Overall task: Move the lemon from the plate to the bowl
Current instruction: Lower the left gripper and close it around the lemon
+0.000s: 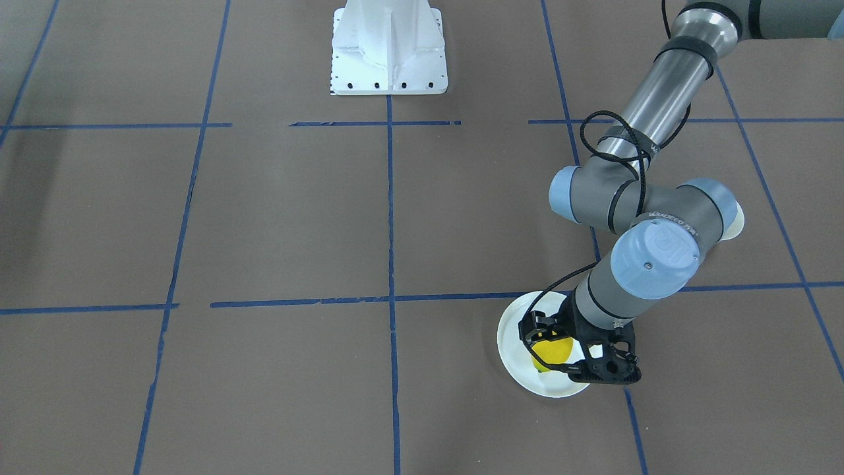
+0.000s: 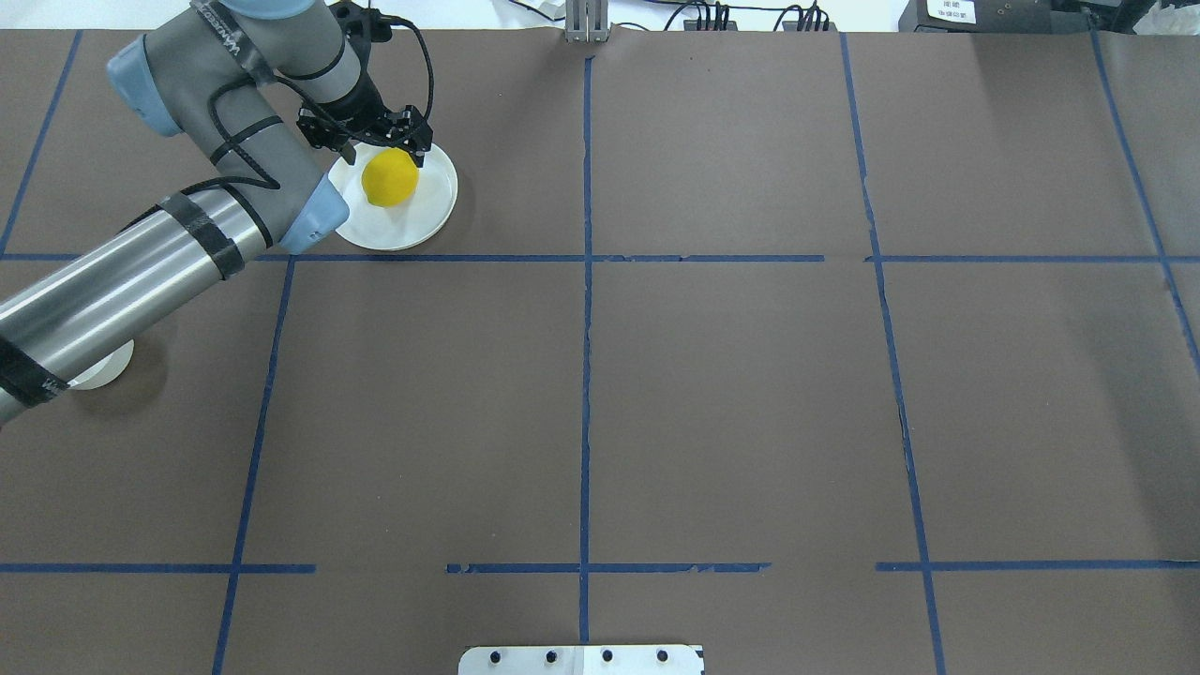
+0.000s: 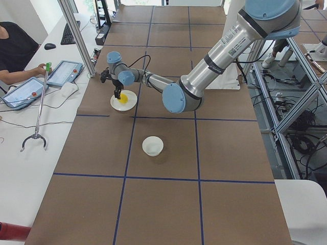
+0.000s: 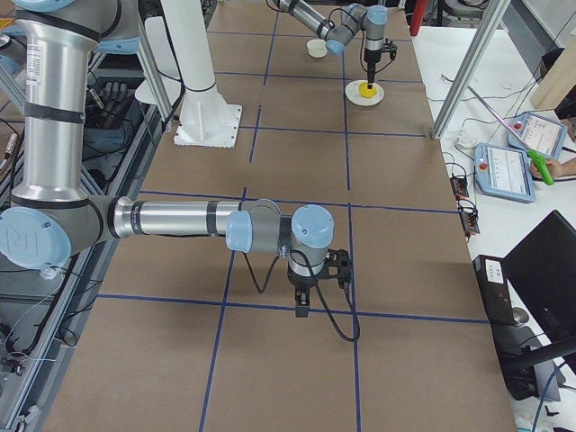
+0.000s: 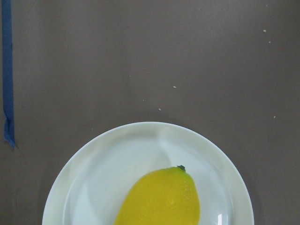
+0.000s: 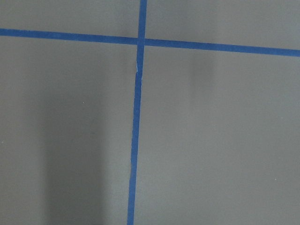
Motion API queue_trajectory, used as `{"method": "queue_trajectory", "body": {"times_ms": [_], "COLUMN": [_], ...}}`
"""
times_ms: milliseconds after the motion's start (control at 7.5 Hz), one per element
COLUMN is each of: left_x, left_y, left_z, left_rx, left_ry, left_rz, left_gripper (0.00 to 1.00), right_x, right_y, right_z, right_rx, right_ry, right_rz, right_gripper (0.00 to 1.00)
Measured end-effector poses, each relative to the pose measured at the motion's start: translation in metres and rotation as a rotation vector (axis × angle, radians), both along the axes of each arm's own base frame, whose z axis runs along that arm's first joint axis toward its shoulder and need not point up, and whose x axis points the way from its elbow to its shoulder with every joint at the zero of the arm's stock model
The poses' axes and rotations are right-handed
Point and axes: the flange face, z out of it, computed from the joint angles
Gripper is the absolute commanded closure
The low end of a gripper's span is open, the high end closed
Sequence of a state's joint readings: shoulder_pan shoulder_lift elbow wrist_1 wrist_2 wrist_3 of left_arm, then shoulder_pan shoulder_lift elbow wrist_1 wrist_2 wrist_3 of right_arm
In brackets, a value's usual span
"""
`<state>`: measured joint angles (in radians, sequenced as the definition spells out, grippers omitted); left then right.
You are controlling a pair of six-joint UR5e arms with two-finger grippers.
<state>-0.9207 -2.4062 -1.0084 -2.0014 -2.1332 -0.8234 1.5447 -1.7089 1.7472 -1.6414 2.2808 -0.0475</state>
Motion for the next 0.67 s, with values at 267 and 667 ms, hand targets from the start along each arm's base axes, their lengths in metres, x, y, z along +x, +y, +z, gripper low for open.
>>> {"method": "queue_trajectory", "body": {"times_ms": [267,667], "left_x": [0.010,0.020], "left_y": [0.000,0.005], "left_z": [0.017,0.025], "left_rx": [0.007,0.005], "left_ry": [-0.002,-0.004], "left_rz": [0.002,0.013], "left_gripper": [0.00,0.78], "right_x": [0.000,0.000], "right_y": [0.000,0.000], "right_z": [0.000,0.000], "right_rx": [0.000,0.000], "right_ry": [0.000,0.000], "right_rz": [0.000,0.000], "right_gripper": [0.00,0.00]}}
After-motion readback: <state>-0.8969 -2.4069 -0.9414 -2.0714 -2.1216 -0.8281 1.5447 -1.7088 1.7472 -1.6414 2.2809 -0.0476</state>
